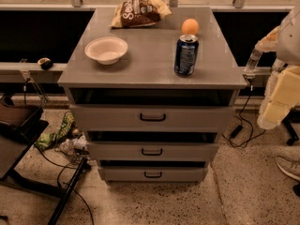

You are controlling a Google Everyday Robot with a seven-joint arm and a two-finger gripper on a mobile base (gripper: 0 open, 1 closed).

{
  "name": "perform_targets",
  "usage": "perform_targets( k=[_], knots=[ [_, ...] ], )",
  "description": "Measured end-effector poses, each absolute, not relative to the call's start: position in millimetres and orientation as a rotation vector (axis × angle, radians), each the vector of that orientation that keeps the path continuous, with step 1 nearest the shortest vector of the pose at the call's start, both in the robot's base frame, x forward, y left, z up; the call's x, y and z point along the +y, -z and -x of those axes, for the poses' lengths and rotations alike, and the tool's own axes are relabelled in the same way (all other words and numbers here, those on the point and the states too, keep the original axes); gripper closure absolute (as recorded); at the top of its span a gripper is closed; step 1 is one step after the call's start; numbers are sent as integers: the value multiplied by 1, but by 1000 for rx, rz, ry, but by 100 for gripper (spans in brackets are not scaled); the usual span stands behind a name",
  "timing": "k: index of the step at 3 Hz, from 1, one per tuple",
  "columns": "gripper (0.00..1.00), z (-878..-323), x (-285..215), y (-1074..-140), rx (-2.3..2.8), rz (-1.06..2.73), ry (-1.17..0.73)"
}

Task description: Open top drawer

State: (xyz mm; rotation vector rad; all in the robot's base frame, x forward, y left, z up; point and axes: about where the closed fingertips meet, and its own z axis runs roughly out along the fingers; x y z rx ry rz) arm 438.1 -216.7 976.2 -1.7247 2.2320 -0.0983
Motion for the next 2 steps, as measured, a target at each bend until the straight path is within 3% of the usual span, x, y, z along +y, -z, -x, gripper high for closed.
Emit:
perform_targets(
  k=[2],
  knots=[
    [0,-438,-207,-953,2256,1771,142]
  ],
)
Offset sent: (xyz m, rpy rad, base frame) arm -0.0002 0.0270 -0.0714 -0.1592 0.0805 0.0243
